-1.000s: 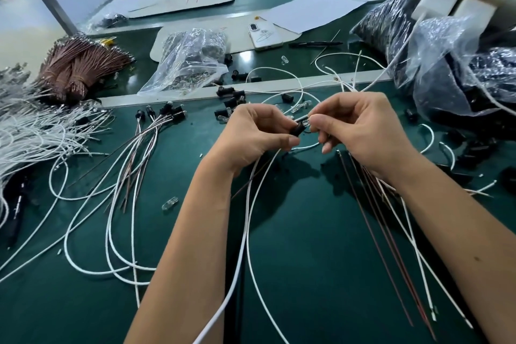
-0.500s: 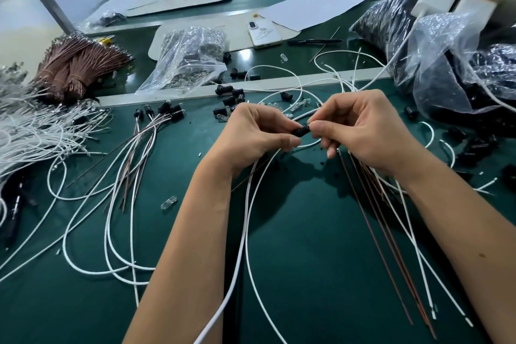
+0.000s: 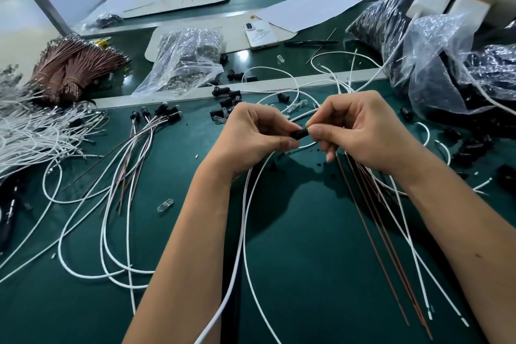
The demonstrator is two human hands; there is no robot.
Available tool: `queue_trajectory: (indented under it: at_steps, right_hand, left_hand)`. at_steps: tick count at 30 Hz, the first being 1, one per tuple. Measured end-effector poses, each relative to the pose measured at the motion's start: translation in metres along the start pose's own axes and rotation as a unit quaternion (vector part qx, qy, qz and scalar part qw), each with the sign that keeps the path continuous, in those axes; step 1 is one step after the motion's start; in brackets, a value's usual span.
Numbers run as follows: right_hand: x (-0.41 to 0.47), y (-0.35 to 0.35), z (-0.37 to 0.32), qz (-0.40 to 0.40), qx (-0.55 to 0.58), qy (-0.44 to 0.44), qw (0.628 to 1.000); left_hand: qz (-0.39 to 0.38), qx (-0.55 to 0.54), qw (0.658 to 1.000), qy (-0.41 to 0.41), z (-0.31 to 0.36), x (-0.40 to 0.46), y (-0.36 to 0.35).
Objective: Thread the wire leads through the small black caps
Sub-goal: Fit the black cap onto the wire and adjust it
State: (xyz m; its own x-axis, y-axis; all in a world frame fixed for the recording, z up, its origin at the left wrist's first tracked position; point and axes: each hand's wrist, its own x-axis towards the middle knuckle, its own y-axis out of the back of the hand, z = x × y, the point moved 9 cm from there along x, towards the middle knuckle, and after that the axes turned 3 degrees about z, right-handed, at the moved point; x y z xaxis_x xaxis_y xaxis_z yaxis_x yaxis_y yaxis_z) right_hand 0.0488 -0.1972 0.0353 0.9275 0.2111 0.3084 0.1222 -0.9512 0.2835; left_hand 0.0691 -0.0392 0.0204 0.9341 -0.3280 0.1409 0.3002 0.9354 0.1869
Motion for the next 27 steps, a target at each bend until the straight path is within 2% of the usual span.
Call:
queue_trajectory:
  at_steps: [7, 27]
  right_hand:
    - [0.0, 0.0, 0.005, 0.001, 0.0, -0.021, 1.0]
    - [0.001, 0.002, -0.004, 0.014, -0.023, 0.022, 0.999]
  left_hand:
    - [0.014, 0.059, 0.998, -0.037, 0.005, 0.002, -0.001]
    - [0.001, -0.027, 1.0, 0.012, -0.006, 0.0, -0.001]
